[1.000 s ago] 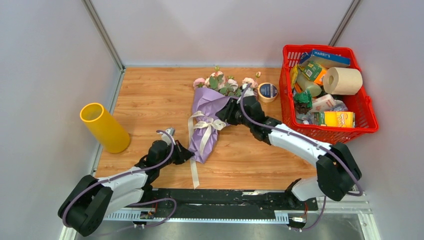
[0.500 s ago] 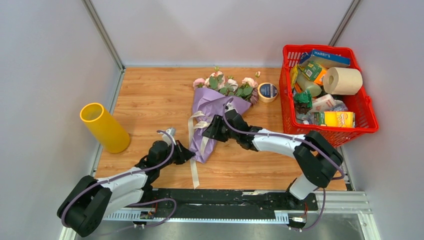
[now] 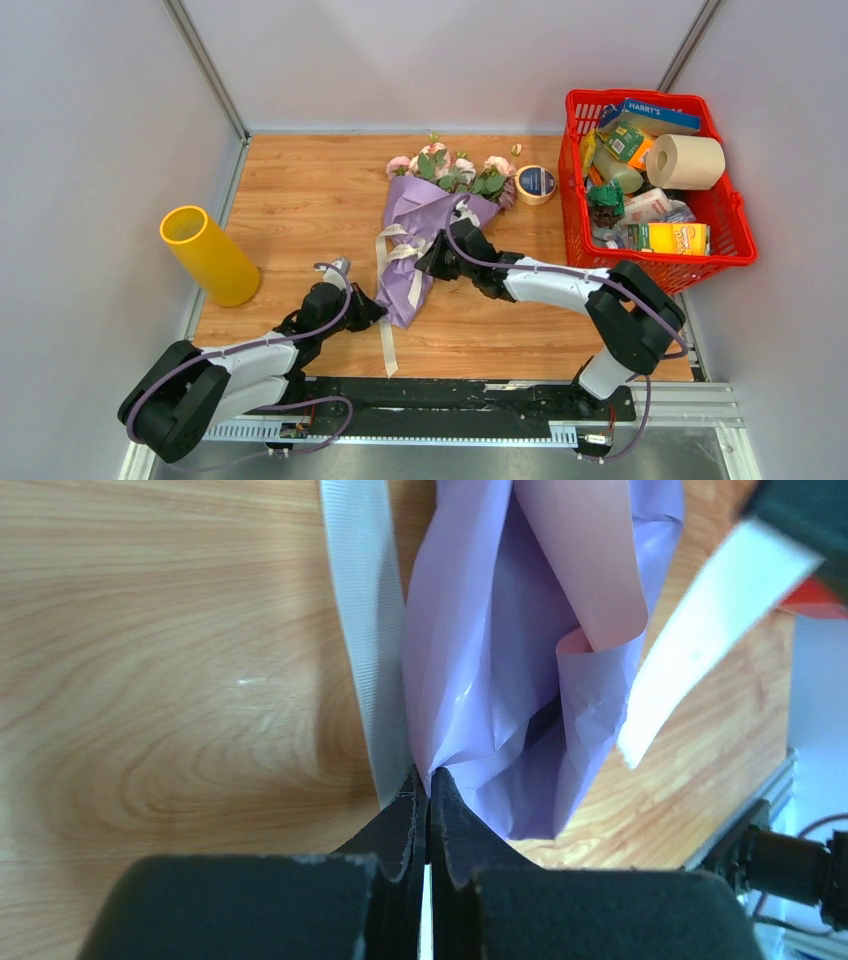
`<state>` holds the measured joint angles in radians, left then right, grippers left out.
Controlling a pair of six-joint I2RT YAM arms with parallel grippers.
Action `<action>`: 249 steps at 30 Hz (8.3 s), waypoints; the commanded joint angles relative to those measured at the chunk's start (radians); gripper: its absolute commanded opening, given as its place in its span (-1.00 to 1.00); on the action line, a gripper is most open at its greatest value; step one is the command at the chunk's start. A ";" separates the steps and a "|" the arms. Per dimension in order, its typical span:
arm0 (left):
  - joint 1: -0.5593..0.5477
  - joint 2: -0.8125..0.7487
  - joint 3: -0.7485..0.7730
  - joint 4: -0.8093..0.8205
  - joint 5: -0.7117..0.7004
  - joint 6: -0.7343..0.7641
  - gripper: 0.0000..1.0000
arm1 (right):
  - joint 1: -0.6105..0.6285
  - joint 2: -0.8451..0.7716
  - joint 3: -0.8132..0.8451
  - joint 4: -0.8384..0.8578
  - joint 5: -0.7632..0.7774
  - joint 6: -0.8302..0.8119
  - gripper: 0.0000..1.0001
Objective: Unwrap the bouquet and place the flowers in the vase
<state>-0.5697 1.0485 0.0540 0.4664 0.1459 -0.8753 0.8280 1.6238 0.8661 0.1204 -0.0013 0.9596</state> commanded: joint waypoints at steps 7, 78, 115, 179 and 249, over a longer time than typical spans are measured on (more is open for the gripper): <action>-0.007 -0.022 -0.075 -0.060 -0.132 -0.042 -1.00 | -0.084 -0.145 0.137 -0.051 0.119 -0.122 -1.00; -0.098 -0.341 0.078 -0.435 -0.247 -0.027 0.14 | -0.142 -0.362 0.102 -0.323 -0.161 -0.607 -0.07; -0.098 -0.056 0.115 -0.118 -0.117 0.070 -0.91 | -0.127 0.239 0.438 -0.165 -0.281 -0.743 -0.54; -0.099 -0.007 0.061 -0.002 -0.063 -0.002 -0.99 | 0.014 0.257 0.421 -0.338 0.085 -0.888 -0.27; -0.151 -0.064 -0.013 -0.017 -0.098 -0.076 -1.00 | -0.049 0.071 0.159 -0.148 0.224 -0.740 -0.13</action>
<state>-0.7074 0.9928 0.0586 0.4404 0.0437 -0.9394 0.7860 1.6691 1.0256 -0.0078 0.3046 0.1883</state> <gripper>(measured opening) 0.007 0.430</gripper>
